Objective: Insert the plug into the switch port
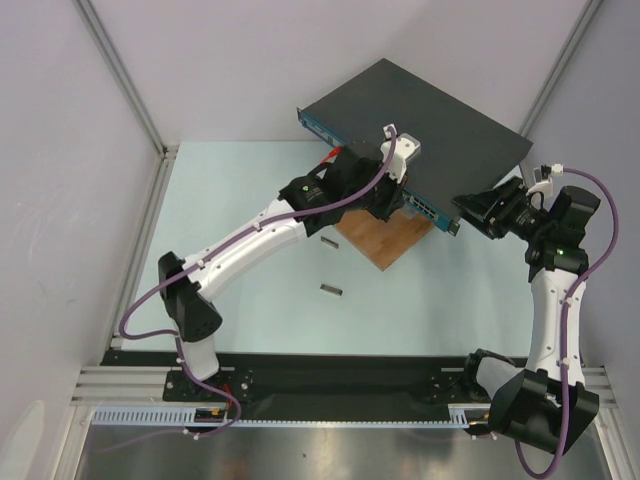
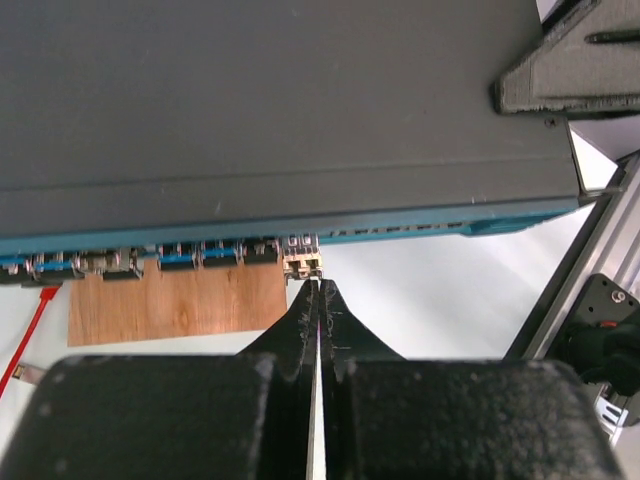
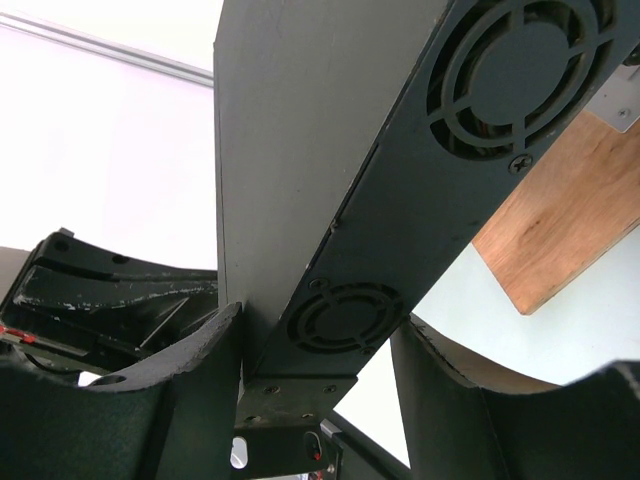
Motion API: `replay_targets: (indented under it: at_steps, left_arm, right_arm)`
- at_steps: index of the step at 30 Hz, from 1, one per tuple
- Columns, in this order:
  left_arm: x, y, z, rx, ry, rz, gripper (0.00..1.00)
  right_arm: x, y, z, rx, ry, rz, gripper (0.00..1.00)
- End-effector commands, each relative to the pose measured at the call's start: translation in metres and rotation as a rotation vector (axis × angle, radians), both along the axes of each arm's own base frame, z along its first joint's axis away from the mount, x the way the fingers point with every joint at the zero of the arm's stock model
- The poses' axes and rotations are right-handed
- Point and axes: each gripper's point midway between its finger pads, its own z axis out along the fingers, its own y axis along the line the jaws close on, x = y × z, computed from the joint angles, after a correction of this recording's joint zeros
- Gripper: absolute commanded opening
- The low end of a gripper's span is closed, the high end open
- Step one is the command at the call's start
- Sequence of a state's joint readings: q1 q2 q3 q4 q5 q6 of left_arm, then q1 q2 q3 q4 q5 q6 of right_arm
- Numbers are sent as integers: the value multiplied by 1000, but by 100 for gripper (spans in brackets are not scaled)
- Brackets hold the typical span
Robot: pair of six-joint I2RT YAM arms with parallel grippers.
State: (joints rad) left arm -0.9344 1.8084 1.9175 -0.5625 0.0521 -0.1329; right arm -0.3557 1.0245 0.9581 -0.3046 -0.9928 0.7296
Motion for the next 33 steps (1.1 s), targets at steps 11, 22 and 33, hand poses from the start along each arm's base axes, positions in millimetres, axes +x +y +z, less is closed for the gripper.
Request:
replay_targets:
  at_steps: [11,22,33]
  left_arm:
    - [33,-16,28,-78,-68,89,0]
    - [50,-26,37,-128,-137,107,0]
    - [65,-43,43,-176,-191,95,0]
  right_arm:
    - [-3,7,-3,-113,-110,101,0]
    - [-3,7,-7,-115,-100,111,0]
    - [-2,6,-9,-112,-94,108,0]
